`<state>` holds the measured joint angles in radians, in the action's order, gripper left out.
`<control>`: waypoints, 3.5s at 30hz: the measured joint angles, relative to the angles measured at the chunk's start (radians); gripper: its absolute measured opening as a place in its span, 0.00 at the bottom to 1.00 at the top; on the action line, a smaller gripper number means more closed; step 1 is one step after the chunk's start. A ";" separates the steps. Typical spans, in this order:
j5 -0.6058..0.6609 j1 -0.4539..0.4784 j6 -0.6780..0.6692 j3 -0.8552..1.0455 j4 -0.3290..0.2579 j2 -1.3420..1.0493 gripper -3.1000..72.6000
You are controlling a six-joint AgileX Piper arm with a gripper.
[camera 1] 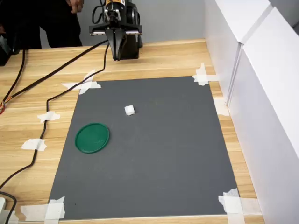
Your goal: Grasp a white terminal and put it on the green lid.
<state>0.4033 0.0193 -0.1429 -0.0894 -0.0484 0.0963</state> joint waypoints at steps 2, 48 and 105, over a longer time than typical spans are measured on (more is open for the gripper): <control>0.000 0.000 0.000 0.000 0.000 0.000 0.02; 0.000 0.000 0.000 0.000 0.000 0.000 0.02; 0.765 0.000 -0.152 -0.810 0.003 0.961 0.68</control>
<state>1.1687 0.0193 -0.2953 -0.8991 -0.0457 1.0573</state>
